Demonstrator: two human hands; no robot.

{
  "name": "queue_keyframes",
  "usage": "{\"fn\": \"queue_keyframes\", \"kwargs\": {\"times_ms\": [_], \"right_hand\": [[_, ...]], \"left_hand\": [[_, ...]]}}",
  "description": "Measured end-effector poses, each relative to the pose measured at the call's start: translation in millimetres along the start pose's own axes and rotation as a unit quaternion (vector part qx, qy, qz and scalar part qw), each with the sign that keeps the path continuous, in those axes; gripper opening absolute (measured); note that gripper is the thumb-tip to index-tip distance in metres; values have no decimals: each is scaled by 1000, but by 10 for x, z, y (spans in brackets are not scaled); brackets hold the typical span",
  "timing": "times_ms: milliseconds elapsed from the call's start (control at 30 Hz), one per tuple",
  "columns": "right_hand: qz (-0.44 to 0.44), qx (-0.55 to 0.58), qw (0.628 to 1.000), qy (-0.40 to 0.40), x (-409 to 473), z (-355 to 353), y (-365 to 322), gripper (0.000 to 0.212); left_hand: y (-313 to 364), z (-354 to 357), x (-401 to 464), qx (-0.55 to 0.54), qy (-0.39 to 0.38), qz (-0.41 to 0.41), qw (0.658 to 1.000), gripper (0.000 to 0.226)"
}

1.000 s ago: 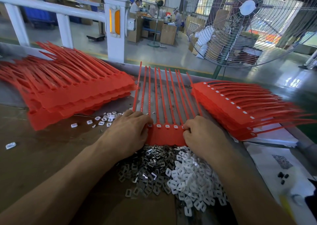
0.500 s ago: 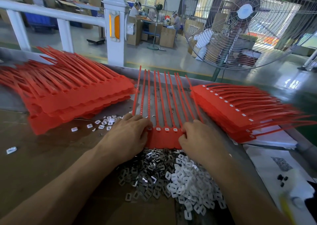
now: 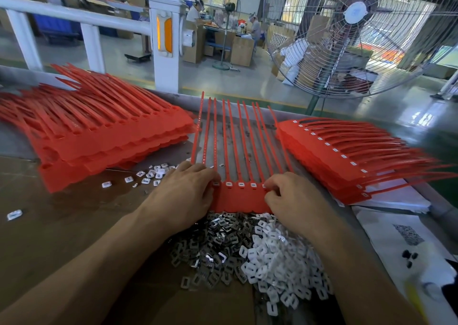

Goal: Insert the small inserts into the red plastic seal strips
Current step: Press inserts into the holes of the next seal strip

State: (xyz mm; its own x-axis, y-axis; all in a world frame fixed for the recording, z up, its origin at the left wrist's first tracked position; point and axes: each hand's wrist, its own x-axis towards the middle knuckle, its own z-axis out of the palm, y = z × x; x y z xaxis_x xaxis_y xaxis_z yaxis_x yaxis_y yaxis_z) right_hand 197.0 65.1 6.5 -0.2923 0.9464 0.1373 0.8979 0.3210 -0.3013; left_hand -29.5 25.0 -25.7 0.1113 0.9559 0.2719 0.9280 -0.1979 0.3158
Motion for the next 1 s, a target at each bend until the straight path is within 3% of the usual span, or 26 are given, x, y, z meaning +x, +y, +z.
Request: {"fn": "queue_keyframes", "kwargs": {"times_ms": [300, 700, 1000], "right_hand": [[-21, -54, 998, -10, 22, 2, 3, 32], [15, 69, 997, 43, 44, 25, 153, 17], [-92, 173, 970, -146, 12, -150, 235, 7]], "left_hand": [[-18, 16, 4, 2, 4, 3, 1000, 31], [-16, 30, 8, -1, 4, 0, 1000, 33], [-30, 27, 16, 1, -14, -5, 1000, 43]]}}
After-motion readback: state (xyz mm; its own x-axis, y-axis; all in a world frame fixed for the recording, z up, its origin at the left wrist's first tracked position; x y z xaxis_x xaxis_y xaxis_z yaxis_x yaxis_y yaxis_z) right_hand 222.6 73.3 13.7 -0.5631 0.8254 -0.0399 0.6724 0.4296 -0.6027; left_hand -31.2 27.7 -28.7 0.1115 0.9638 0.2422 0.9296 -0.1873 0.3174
